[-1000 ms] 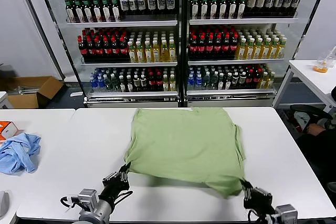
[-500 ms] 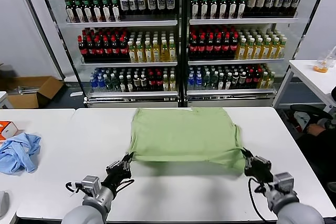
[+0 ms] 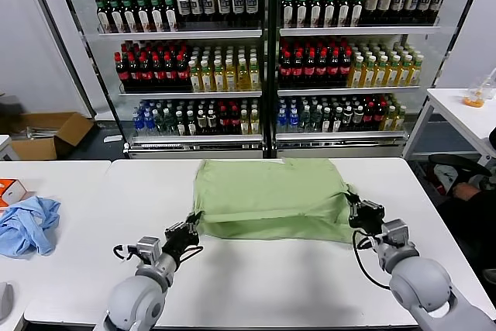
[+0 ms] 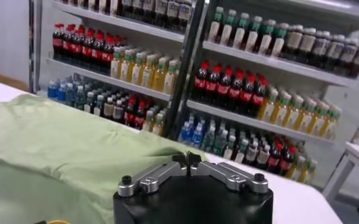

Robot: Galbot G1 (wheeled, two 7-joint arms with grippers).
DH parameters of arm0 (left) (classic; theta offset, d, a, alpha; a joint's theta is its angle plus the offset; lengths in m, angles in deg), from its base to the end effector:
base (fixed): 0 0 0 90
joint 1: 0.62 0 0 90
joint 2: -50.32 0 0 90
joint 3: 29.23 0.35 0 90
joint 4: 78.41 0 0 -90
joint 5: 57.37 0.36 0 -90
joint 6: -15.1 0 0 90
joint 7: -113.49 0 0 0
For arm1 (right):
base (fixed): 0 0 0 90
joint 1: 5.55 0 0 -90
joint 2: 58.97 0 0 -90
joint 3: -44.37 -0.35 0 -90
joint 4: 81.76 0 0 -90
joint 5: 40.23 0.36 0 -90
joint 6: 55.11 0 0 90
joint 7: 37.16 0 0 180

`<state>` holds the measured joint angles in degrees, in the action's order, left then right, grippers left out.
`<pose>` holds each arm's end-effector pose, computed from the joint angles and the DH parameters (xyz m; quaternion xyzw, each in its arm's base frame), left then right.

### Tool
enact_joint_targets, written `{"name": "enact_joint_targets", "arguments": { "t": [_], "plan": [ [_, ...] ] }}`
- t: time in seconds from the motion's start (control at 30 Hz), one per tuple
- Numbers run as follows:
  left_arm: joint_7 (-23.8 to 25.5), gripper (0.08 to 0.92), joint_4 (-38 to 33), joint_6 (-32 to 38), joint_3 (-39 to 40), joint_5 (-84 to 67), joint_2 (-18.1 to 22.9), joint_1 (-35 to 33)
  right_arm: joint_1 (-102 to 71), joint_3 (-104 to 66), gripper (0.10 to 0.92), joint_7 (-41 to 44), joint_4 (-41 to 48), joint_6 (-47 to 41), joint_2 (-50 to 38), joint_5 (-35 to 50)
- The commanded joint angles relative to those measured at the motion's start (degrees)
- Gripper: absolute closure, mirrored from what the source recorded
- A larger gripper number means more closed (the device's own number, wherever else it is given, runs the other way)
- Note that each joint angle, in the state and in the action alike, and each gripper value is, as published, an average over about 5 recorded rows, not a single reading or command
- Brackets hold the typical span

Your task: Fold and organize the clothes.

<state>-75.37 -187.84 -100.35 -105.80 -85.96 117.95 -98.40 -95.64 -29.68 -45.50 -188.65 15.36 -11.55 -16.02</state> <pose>0.2943 0.0147 -0.2854 -0.1102 -0.9761 0.0307 0.1847 0.3308 -0.0963 -0.2453 0.0983 -0.9736 0.1754 0.1076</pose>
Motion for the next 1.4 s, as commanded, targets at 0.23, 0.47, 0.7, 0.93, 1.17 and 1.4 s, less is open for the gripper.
{"name": "enact_joint_targets", "arguments": {
  "t": [0.23,0.47,0.7,0.93,1.17,1.4],
  "plan": [
    [-1.75,0.906,11.08,0.84,3.91,3.87,2.13,9.03,7.43,6.21,0.907,0.12,7.31,-0.64,1.61,-4.87],
    [-3.55,0.831,9.68,1.29,2.70,5.60,3.12,5.92,3.01,4.16,0.740,0.33,4.95,-2.99,2.65,-5.54],
    [-4.45,0.634,6.76,1.57,0.55,5.80,3.76,1.53,-7.18,-3.48,0.550,-1.79,-0.06,-4.92,3.45,-1.20],
    [-4.30,0.444,9.44,1.45,0.78,5.39,3.94,1.83,-11.55,-9.56,0.351,-4.49,-0.78,-10.28,4.44,8.58],
    [-3.94,0.257,10.32,1.64,1.46,5.31,4.00,2.53,-10.65,-6.94,0.211,-5.55,1.96,-13.70,5.64,14.75],
    [-3.45,0.388,11.03,1.53,1.86,4.92,3.96,2.43,-9.58,-4.25,0.318,-5.31,3.04,-13.67,6.26,16.08]
  ]
}}
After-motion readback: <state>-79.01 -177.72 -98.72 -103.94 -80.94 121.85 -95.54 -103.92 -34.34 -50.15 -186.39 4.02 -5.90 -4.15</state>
